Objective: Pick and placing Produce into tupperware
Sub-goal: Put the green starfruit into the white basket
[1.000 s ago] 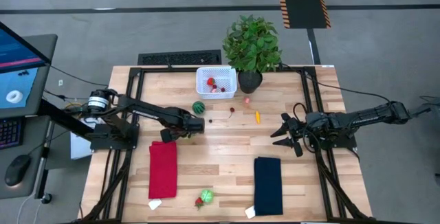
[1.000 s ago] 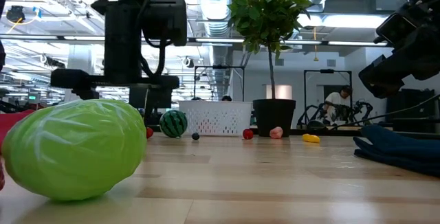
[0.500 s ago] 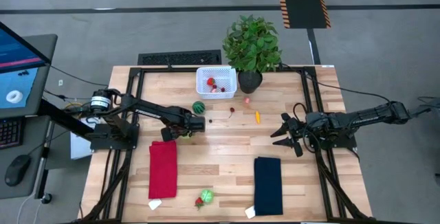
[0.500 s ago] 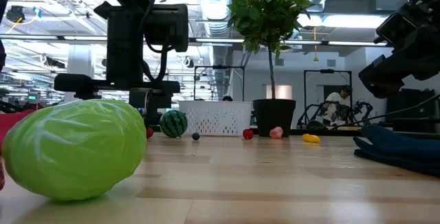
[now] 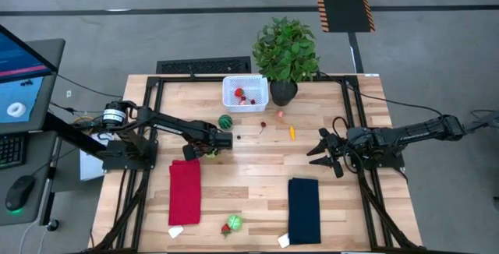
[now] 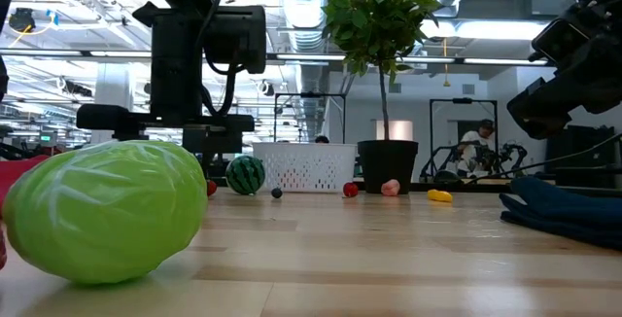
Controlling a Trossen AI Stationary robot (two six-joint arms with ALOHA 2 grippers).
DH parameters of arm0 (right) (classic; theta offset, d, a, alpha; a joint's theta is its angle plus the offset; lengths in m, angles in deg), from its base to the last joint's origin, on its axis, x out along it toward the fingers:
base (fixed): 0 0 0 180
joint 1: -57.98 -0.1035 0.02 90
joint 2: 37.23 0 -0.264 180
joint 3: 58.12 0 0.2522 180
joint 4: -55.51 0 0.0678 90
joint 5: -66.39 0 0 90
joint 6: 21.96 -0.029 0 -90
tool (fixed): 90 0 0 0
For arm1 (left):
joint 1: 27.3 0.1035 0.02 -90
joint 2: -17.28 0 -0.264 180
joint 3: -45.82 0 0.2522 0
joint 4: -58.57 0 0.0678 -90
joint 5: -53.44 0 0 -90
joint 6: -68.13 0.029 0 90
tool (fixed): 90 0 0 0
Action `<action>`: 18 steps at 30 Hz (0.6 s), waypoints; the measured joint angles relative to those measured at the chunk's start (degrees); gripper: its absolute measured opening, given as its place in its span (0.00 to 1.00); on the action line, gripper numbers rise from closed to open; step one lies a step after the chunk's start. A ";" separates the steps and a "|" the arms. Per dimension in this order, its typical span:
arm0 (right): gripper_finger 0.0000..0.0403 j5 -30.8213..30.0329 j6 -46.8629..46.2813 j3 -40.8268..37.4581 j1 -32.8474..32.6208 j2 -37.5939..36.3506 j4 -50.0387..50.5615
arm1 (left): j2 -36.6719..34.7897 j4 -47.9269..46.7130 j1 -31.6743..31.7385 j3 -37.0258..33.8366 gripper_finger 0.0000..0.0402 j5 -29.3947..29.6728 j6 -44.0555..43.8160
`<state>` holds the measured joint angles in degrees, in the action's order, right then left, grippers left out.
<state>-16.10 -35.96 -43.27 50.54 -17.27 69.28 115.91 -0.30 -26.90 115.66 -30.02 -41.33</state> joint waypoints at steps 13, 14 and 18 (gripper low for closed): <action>0.45 0.00 -0.02 0.00 0.00 0.00 0.00 | 0.00 1.09 -0.42 0.00 0.58 0.11 -0.33; 0.45 0.00 -0.02 0.00 0.00 0.00 0.00 | 0.00 1.10 -0.42 0.00 0.59 0.17 -0.33; 0.45 0.00 -0.02 0.00 0.00 0.00 0.00 | 0.00 1.42 -0.42 0.00 0.62 0.43 -0.24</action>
<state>-16.10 -35.98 -43.27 50.54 -17.27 69.28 115.91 1.13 -27.31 115.66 -29.59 -41.57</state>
